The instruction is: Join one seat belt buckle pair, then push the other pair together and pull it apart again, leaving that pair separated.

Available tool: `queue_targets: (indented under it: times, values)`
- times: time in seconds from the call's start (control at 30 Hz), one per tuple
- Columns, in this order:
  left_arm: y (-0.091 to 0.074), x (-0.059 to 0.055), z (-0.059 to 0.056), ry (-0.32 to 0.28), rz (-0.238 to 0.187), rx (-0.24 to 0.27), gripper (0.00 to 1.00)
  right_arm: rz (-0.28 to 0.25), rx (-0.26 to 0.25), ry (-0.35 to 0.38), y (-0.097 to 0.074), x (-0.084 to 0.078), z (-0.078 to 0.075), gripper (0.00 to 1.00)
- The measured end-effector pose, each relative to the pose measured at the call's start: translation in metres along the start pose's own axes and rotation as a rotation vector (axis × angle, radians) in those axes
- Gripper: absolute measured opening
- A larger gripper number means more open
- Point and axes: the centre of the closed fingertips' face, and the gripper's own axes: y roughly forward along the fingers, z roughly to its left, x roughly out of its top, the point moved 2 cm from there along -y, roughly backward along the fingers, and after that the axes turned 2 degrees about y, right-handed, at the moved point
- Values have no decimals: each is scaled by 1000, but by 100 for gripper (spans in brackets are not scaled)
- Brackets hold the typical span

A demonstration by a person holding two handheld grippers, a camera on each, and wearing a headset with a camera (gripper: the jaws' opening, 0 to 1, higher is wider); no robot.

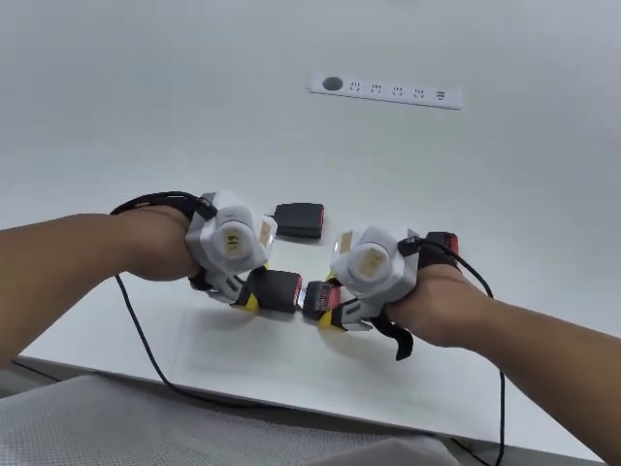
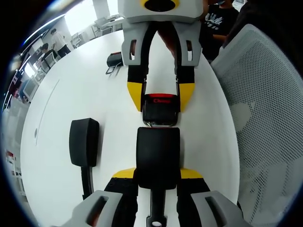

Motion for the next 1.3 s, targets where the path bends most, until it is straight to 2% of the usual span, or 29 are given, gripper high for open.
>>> queue_targets:
  times: [0.1,0.2,0.3,0.6,0.77,0.87,0.93,1.07,1.23,1.3]
  values:
    - [1,2,-1,9,18,4,32,0,5,-5,1,1,-1,34]
    - [2,2,0,-3,53,8,33,5,5,-5,1,0,1,34]
    - [1,1,0,-1,65,14,33,11,2,-8,2,1,0,35]
    - [-3,-1,0,-4,53,54,33,15,-10,3,-3,2,5,36]
    - [-17,0,2,-34,34,83,33,-14,-29,4,-18,9,3,35]
    - [-28,-1,4,-25,28,98,35,-33,-39,2,-29,11,1,35]
    - [-34,0,10,-35,15,120,34,-64,-33,17,-37,14,0,35]
    - [-43,9,26,-44,-23,142,34,-64,-61,6,-47,5,-11,35]
    - [-40,24,49,-52,-57,171,36,-58,-91,11,-58,-10,-32,35]
    - [-39,29,54,-48,-63,173,37,-67,-107,9,-64,-16,-41,35]
